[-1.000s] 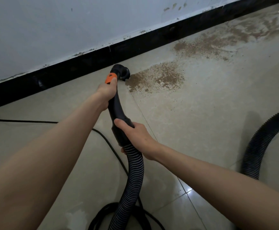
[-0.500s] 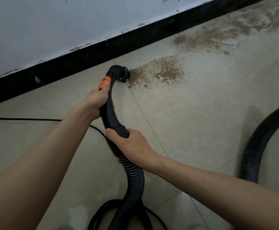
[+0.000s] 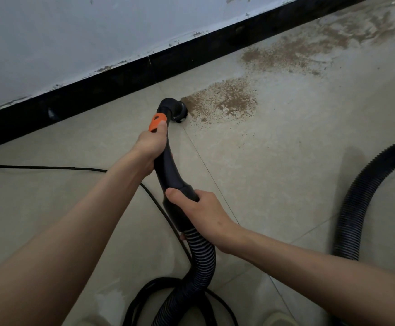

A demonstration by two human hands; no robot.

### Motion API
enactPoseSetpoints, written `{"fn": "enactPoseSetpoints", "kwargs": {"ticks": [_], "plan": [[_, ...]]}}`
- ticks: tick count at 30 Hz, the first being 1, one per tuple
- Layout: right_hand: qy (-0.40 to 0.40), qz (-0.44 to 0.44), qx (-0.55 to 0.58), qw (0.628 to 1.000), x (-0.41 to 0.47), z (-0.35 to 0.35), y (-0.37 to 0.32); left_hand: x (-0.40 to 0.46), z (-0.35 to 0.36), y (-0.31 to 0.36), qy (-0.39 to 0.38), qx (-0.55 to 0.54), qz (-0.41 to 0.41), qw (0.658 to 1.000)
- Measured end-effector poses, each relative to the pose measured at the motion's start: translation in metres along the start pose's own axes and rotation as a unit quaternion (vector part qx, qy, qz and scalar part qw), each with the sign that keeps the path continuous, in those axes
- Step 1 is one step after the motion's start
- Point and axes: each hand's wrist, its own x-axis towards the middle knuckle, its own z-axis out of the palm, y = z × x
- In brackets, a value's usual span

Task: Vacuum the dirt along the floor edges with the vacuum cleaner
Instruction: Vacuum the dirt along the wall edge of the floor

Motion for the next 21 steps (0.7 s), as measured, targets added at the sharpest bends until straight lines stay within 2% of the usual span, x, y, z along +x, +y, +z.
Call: {"fn": "enactPoseSetpoints", "kwargs": {"ticks": [6, 9, 14, 18, 21], "plan": [[-0.038, 0.007, 0.015, 0.999, -0.006, -0.010, 0.002, -0.006, 0.005, -0.004, 0.008, 0.012, 0.011, 1.000], [-0.044, -0.001, -0.038, 0.998, 0.001, -0.011, -0.004, -0.006, 0.004, -0.002, 0.018, 0.013, 0.020, 1.000], [0.011, -0.057, -0.095, 0.994, 0.024, 0.002, -0.014, 0.007, -0.001, 0.014, 0.046, 0.009, 0.074, 0.996], [0.072, -0.085, -0.130, 0.985, 0.040, 0.010, -0.015, 0.024, -0.001, 0.015, 0.039, -0.003, 0.041, 0.998], [0.087, -0.086, -0.166, 0.979, 0.047, 0.010, -0.016, 0.032, -0.003, 0.009, 0.022, -0.039, 0.017, 0.999]]}}
